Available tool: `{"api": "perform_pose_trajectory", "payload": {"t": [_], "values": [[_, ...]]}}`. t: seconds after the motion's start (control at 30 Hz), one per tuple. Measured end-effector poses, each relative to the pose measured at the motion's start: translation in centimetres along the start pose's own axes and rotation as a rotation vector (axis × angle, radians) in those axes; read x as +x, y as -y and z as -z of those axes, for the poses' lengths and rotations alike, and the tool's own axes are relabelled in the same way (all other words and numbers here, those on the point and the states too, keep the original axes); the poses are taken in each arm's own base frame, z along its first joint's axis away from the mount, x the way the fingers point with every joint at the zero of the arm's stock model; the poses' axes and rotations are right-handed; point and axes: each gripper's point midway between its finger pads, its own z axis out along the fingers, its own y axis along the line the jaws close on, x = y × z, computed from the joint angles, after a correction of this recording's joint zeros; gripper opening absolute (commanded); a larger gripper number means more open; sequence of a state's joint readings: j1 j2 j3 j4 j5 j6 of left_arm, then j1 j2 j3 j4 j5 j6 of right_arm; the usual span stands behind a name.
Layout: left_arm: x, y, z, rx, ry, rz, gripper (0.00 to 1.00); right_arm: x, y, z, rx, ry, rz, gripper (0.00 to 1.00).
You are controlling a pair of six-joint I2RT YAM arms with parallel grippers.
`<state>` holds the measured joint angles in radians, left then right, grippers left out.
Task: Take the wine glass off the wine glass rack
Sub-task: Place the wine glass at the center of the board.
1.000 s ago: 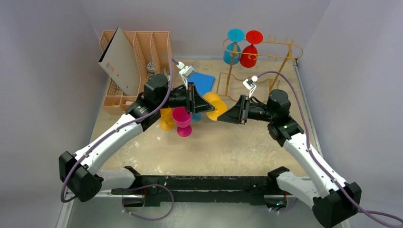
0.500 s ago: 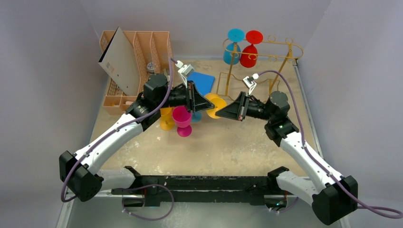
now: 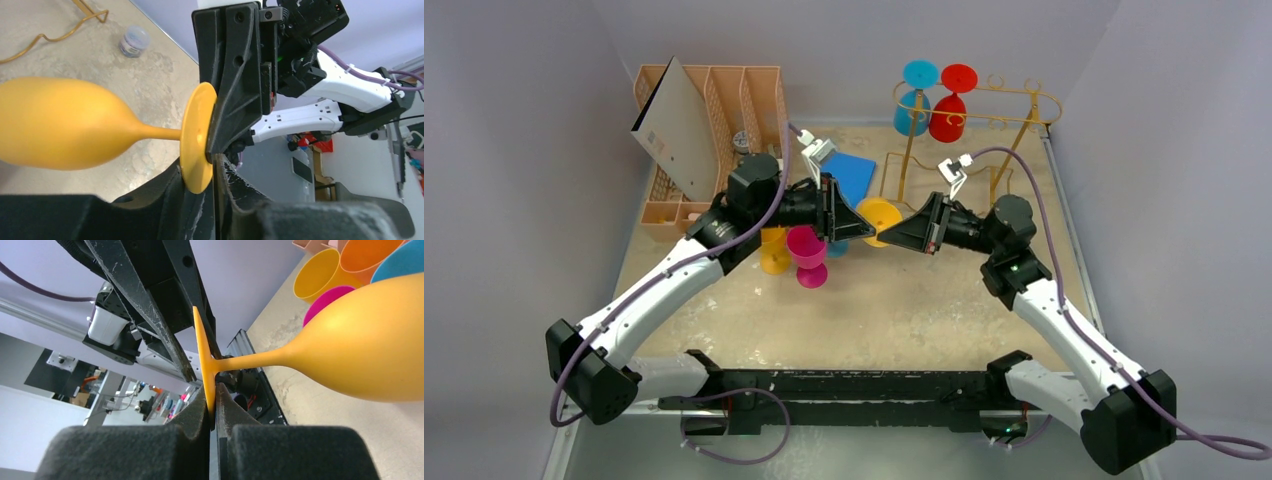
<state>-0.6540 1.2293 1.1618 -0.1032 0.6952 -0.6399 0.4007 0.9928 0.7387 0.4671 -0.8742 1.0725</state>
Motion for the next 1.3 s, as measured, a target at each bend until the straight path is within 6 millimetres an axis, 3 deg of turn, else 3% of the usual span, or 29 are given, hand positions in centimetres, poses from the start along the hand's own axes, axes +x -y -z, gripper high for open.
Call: {"api": "perform_pose_trajectory", "payload": {"t": [0.1, 0.23, 0.37, 0.6, 0.87, 1.3], "values": [[0.1, 0.6, 0.2, 0.011, -0.019, -0.002, 0.36, -0.1, -0.4, 0.2, -0.008, 0.011, 0.04, 0.0], [0.2, 0.9, 0.3, 0.015, -0.033, -0.002, 0.63, -0.1, -1.1, 0.5, -0.024, 0.018, 0.111, 0.0], [0.3, 0.5, 0.6, -0.018, -0.043, 0.011, 0.75, 0.2, -1.2, 0.7, -0.036, 0.007, 0.166, 0.0], [-0.9, -0.4, 3.0, -0.091, -0.007, 0.034, 0.78, 1.9, 0.0, 1.1, -0.054, -0.047, 0.253, 0.0], [-2.4, -1.6, 5.4, -0.142, 0.032, 0.062, 0.8, 4.2, 0.0, 2.0, -0.154, -0.116, 0.447, 0.0], [-2.2, -1.6, 5.9, -0.125, 0.011, 0.082, 0.8, 6.5, -1.1, 3.2, -0.36, -0.191, 0.776, 0.0]]}}
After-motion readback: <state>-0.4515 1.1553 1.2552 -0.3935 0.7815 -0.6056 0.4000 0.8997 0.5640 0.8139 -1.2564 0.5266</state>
